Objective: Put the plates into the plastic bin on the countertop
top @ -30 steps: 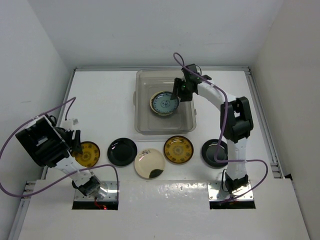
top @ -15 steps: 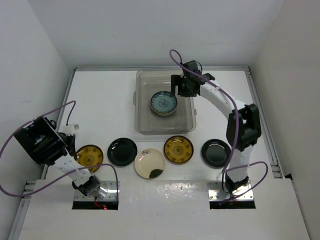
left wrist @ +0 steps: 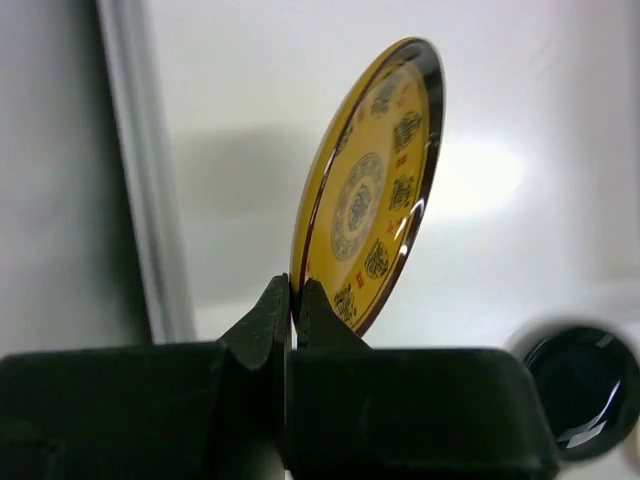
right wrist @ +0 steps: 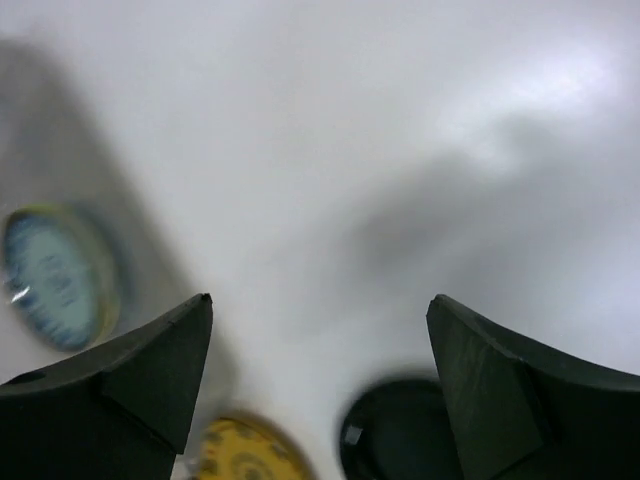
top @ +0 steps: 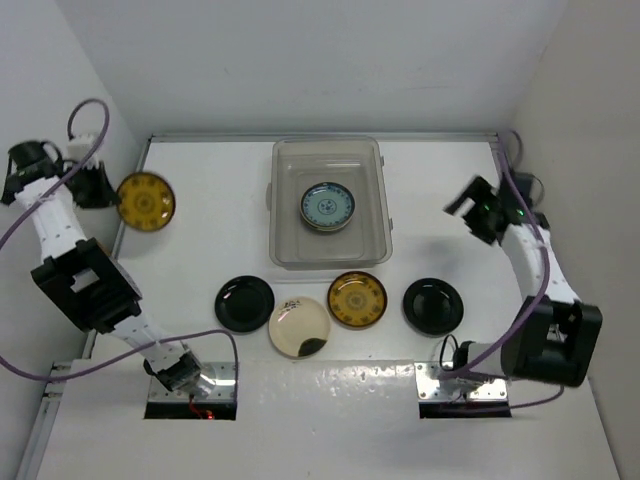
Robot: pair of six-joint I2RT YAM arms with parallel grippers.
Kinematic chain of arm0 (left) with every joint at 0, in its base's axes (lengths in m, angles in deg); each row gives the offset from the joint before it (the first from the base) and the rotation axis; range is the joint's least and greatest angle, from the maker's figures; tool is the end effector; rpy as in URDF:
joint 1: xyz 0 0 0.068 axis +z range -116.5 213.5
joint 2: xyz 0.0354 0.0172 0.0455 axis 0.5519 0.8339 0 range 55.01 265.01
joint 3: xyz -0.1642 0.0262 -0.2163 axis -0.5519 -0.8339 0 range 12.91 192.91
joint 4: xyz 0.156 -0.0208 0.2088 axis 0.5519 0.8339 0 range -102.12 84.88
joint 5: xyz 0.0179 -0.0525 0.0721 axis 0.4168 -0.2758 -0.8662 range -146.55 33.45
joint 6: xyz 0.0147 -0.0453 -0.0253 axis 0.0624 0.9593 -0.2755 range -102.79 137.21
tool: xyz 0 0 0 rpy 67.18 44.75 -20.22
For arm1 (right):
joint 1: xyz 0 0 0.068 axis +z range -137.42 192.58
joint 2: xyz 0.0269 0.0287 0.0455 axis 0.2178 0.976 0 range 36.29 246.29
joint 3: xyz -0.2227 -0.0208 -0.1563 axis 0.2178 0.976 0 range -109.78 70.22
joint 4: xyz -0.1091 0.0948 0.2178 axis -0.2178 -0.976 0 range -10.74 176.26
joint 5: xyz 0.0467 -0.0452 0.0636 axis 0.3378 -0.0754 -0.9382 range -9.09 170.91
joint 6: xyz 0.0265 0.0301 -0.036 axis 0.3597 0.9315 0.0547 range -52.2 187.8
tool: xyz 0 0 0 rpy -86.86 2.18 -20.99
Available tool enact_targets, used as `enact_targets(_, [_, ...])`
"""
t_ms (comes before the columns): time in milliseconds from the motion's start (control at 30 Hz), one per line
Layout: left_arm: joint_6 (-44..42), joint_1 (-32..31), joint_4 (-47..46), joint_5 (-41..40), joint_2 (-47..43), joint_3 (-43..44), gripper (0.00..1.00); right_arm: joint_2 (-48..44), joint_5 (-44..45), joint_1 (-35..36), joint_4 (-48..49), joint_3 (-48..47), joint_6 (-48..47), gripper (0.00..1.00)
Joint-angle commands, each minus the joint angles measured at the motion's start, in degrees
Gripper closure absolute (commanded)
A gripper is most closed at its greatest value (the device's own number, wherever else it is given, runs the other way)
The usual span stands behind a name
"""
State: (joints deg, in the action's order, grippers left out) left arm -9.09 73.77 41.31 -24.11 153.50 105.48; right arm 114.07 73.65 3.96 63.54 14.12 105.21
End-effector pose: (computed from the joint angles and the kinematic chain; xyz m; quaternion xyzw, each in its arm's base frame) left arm 0.2885 0.2194 0.3195 -0.0393 0.9282 -0.0859 0.3600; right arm 0.2894 -0.0395 0.2604 0.3371 0.8564 0.1527 0.3601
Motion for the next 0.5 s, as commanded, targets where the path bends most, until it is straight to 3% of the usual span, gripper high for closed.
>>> enact_targets(0, [14.2,-11.2,-7.3,10.1,-4.3,5.8,1.00,-8.0,-0.5,-9.0,-2.5,12.5,4.7,0.14])
enact_targets(67, [18.0,-16.7,-11.0,11.1,-4.3,8.3,1.00,-11.6,0.4,-15.1,-3.5,18.5,4.2,0.14])
enact_targets(167, [24.8,-30.4,-18.4,11.8,-1.7,10.9,1.00,-15.8,0.6,-18.4,-5.3,26.9,2.7,0.14])
enact_targets(300, [28.7,-40.9,-21.1,11.8,6.6,15.2,1.00,-18.8,-0.3,-18.9,-6.0,32.7,2.9,0.15])
enact_targets(467, [30.4,-48.8,-22.6,9.4,18.1,18.1,1.00,-21.1,-2.0,-19.0,-3.9,40.7,4.1,0.21])
